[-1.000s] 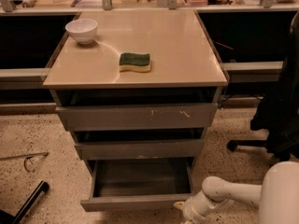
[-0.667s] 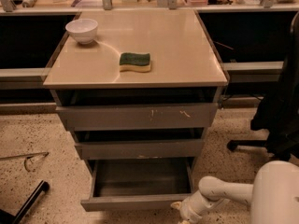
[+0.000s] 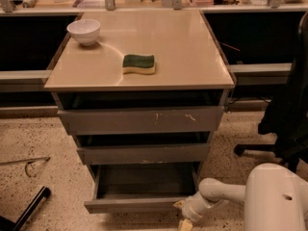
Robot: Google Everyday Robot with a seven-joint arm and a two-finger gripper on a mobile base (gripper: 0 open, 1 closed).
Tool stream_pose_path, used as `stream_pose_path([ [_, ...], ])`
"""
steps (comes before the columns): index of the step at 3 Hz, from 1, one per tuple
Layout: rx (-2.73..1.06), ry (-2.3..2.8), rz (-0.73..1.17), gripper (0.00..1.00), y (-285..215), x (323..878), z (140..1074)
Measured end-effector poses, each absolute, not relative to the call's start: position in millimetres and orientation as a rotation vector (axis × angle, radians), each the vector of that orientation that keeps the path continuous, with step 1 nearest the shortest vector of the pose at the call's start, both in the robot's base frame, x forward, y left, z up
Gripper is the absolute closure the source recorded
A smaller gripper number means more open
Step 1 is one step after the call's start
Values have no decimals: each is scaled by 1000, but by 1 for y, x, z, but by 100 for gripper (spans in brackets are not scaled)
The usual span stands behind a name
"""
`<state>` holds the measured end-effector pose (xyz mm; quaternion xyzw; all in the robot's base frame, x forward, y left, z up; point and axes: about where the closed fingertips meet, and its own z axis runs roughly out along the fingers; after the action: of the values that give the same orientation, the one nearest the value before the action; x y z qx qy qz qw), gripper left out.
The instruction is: Close bottom drawer
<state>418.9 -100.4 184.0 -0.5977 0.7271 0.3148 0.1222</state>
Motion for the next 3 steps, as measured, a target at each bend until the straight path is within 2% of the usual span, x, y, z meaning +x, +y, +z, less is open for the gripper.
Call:
stream_pose_path([
  [1, -1788, 2050, 833, 0, -89, 459, 179],
  [3, -1807, 2043, 846, 0, -83, 463, 168],
])
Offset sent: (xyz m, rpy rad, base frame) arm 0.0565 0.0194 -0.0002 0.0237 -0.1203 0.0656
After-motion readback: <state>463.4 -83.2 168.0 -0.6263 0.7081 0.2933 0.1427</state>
